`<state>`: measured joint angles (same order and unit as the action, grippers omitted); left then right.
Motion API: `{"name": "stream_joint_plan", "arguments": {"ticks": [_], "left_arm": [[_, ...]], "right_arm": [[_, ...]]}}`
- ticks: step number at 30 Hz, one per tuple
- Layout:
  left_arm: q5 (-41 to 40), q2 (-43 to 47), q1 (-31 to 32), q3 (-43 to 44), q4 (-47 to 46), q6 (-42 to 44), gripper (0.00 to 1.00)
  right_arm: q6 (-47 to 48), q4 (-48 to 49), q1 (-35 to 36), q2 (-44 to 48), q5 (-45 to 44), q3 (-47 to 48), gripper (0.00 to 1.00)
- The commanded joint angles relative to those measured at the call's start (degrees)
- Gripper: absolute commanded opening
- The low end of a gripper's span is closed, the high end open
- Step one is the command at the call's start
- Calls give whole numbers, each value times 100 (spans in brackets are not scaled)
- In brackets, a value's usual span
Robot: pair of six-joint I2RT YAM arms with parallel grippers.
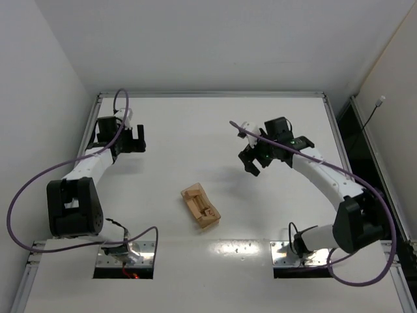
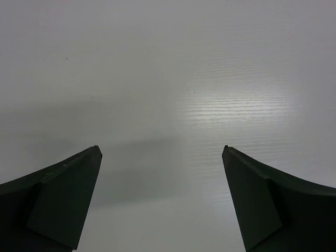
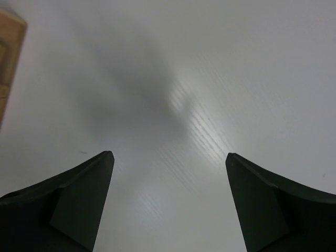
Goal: Build the wood block tower
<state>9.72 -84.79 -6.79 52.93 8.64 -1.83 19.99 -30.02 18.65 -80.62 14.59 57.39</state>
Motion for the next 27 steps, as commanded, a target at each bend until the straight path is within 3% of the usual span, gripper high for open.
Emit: {"name": "stream_joint_plan", "arguments": {"ticks": [1, 5, 13, 27], "left_arm": [[-57, 385, -24, -63, -276, 165, 100], [-363, 235, -24, 235, 40, 112, 100], [-454, 350, -24, 95, -65, 86, 100], [-734, 95, -24, 280, -56, 33, 100]], "right_arm": [[-187, -171, 444, 371, 360, 89, 84], [-215, -232, 1138, 609, 361, -184, 75], [102, -321, 2018, 486, 291, -201, 70], [-908, 75, 2907, -1043, 255, 774, 59]]}}
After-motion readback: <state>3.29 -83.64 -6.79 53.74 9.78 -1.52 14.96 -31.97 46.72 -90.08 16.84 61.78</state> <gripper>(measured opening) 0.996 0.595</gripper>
